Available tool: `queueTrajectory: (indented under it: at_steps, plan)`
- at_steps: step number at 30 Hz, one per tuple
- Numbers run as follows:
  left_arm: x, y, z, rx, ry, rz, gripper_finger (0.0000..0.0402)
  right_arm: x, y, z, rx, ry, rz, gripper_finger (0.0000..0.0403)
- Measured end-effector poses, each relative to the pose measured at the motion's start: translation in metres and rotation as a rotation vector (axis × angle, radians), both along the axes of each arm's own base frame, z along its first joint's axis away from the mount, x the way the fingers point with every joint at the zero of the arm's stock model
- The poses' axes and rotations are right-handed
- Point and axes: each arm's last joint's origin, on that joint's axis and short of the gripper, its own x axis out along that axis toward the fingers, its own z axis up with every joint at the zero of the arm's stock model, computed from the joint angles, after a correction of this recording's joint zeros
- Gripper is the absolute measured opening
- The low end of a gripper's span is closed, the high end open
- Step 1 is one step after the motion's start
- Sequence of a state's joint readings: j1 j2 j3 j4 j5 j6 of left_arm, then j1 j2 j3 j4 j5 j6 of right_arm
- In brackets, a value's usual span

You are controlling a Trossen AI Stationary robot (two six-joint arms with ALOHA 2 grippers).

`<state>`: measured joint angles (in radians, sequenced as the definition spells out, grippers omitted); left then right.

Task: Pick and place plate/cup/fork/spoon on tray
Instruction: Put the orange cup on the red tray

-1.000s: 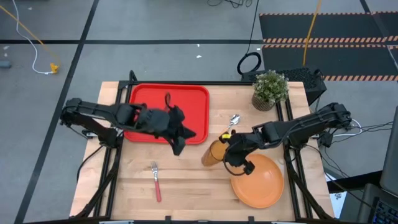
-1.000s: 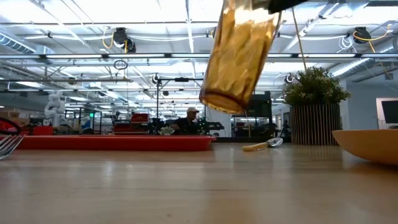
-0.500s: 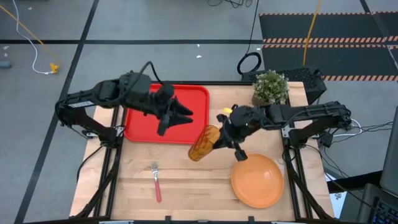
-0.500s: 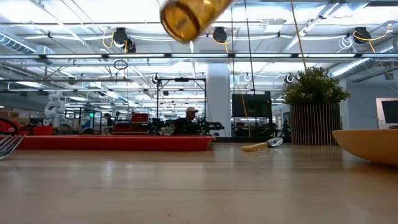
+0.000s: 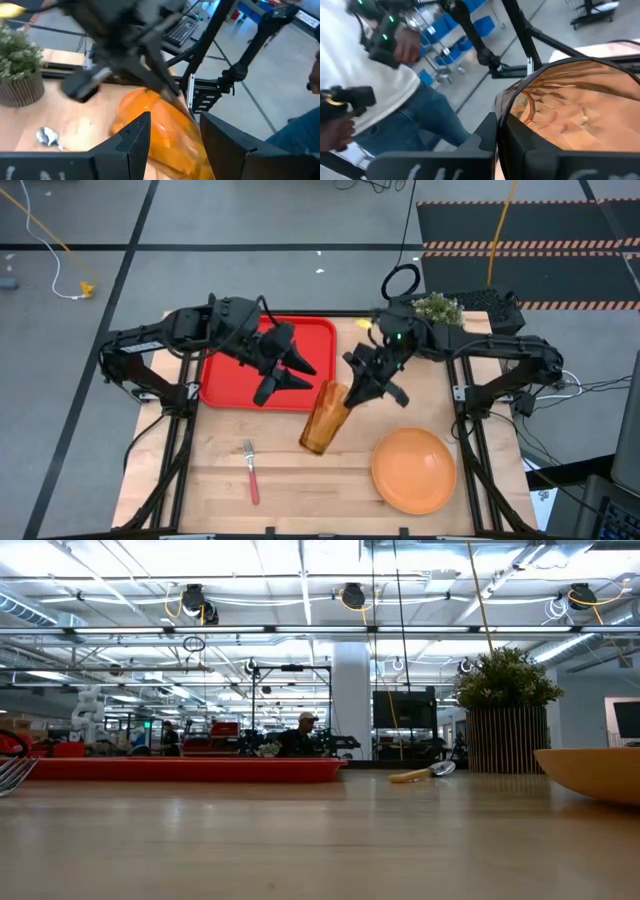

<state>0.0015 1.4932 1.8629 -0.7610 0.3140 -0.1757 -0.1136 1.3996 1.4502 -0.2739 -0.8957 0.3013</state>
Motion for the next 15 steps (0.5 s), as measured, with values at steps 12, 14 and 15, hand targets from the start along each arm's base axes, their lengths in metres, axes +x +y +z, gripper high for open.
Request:
queueTrajectory:
  at_steps: [12,14,15]
  plan:
    - [0.013,0.029,-0.011,-0.184,0.07,-0.099,0.021,0.028,0.001,-0.016,0.095,0.016,0.142,0.0002]
    - [0.011,0.038,-0.013,-0.222,0.1,-0.072,0.0215,0.036,0.004,-0.017,0.102,-0.023,0.146,0.0002]
    - [0.011,0.042,-0.014,-0.242,0.117,-0.049,0.0215,0.04,0.005,-0.017,0.108,-0.036,0.146,0.0002]
